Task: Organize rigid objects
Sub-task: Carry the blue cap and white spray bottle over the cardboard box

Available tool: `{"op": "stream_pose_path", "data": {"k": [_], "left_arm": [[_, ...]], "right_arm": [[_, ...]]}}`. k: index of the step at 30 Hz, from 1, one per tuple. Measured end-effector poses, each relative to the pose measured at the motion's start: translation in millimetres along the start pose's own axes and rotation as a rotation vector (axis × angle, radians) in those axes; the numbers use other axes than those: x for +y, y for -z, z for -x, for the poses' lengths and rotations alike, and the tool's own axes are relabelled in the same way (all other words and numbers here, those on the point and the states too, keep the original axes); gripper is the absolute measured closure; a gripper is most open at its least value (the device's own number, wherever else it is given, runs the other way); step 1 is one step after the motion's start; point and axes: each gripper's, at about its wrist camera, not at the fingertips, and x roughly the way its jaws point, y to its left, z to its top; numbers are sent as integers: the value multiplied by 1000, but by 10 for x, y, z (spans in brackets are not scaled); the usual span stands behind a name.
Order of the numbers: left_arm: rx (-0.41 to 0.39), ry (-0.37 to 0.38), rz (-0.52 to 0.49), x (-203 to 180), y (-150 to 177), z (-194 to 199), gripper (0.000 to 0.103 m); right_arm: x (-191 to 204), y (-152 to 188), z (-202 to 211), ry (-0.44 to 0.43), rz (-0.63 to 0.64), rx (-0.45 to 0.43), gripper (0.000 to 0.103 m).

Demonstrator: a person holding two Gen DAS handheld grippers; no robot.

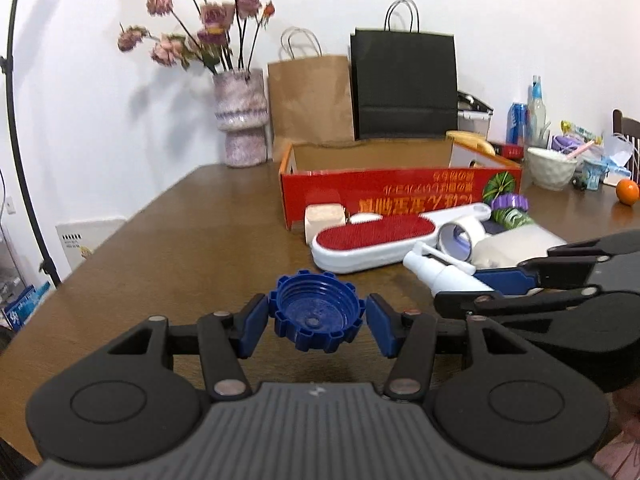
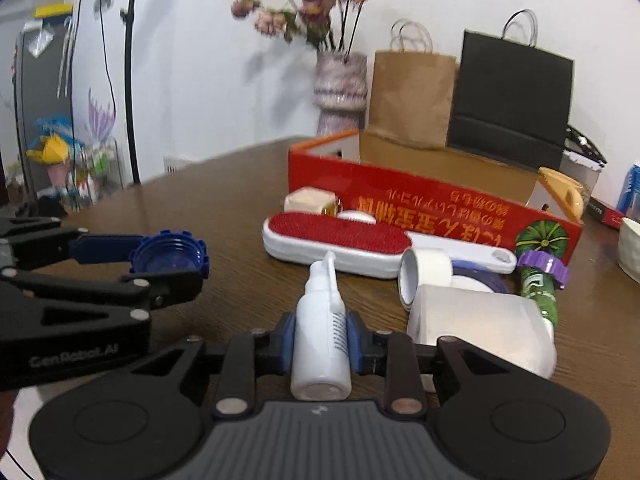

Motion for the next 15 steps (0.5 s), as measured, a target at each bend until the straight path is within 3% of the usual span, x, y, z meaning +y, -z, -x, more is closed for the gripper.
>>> {"op": "stream_pose_path", "data": {"k": [8, 15], "left_arm": [[-124, 0, 8, -168, -90, 516, 48], [-223, 8, 40, -259, -45, 1023, 48]], "right_arm": [[-139, 56, 782, 60, -66, -174, 76], [-319, 324, 1509, 157, -143, -313, 76]]}}
